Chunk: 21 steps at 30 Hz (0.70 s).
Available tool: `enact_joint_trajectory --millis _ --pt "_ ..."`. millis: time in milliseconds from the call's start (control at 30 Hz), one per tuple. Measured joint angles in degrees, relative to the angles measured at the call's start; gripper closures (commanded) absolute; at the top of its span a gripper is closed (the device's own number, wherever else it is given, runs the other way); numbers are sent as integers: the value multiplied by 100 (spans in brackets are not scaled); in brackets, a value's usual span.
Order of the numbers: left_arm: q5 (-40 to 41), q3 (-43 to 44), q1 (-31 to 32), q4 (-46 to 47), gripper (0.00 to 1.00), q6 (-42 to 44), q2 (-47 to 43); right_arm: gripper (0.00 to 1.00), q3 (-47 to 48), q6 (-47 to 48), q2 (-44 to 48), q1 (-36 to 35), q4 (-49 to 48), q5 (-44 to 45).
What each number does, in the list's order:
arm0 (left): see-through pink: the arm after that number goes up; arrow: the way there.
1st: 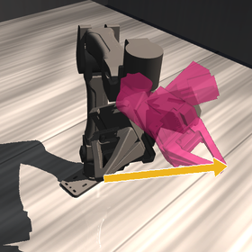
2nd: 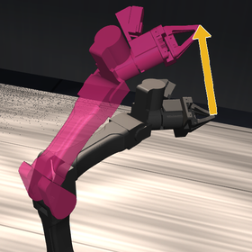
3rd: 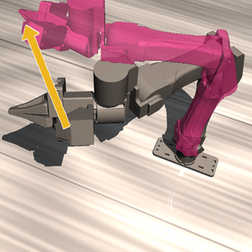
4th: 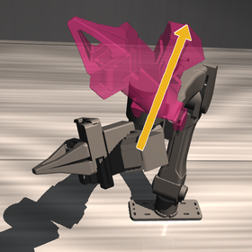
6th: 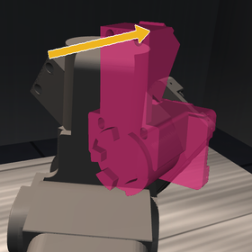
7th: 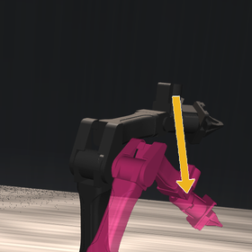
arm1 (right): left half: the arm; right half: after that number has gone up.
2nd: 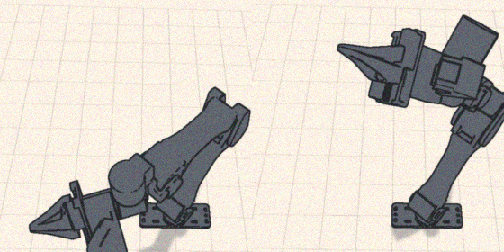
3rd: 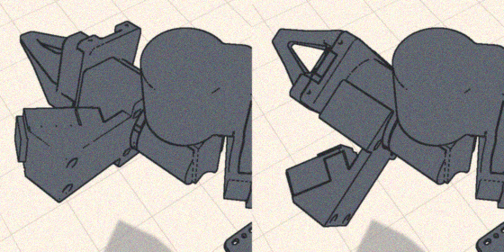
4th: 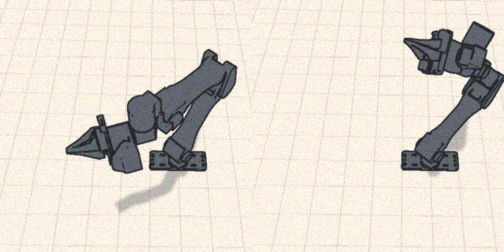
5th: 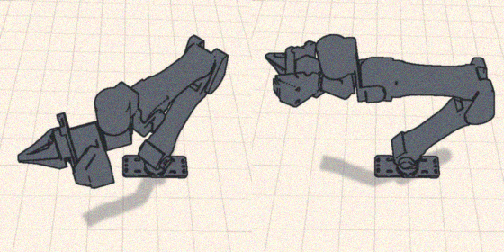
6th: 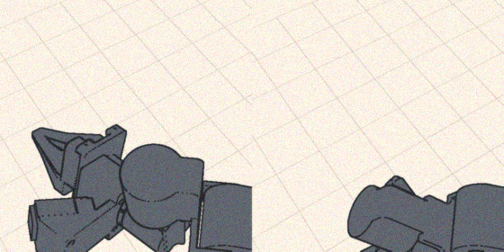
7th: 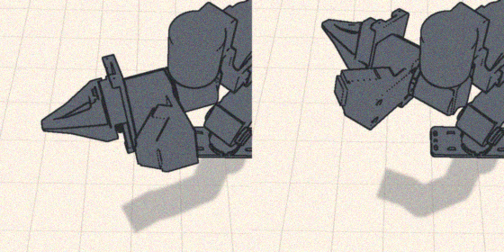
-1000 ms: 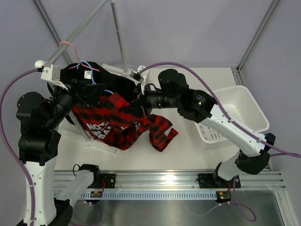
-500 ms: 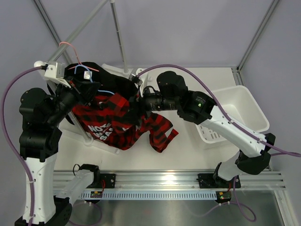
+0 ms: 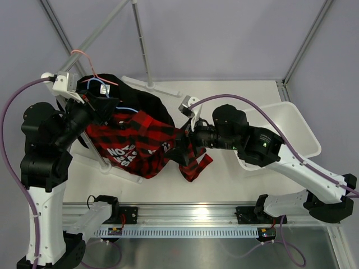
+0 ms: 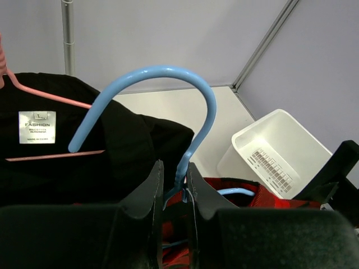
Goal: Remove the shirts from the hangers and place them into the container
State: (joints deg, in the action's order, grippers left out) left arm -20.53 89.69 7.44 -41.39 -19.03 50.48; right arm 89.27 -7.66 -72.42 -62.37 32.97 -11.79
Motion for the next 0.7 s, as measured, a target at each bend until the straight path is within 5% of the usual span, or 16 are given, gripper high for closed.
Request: enact_joint_trajectory --millis 167,267,300,333,433,533,633,700 --pt "2 155 0 -63 100 26 0 1 -422 -2 385 -2 -15 389" --pt "2 208 0 -96 100 52 0 10 -721 -4 575 -4 -4 612" --pt "2 212 0 -103 100 61 0 18 -804 -7 612 -4 -9 688" --pt "2 221 0 -118 100 63 2 36 -870 2 636 -7 -4 752" --pt "2 223 0 -138 100 70 2 62 -1014 -24 658 -11 -4 986" --pt "0 262 0 -199 100 107 28 75 -1150 -116 710 -13 11 1255" --pt "0 286 2 -234 100 129 39 100 -1287 -210 885 -15 28 1526" --pt "0 286 2 -240 100 133 52 100 -1355 -289 1062 -17 74 1703"
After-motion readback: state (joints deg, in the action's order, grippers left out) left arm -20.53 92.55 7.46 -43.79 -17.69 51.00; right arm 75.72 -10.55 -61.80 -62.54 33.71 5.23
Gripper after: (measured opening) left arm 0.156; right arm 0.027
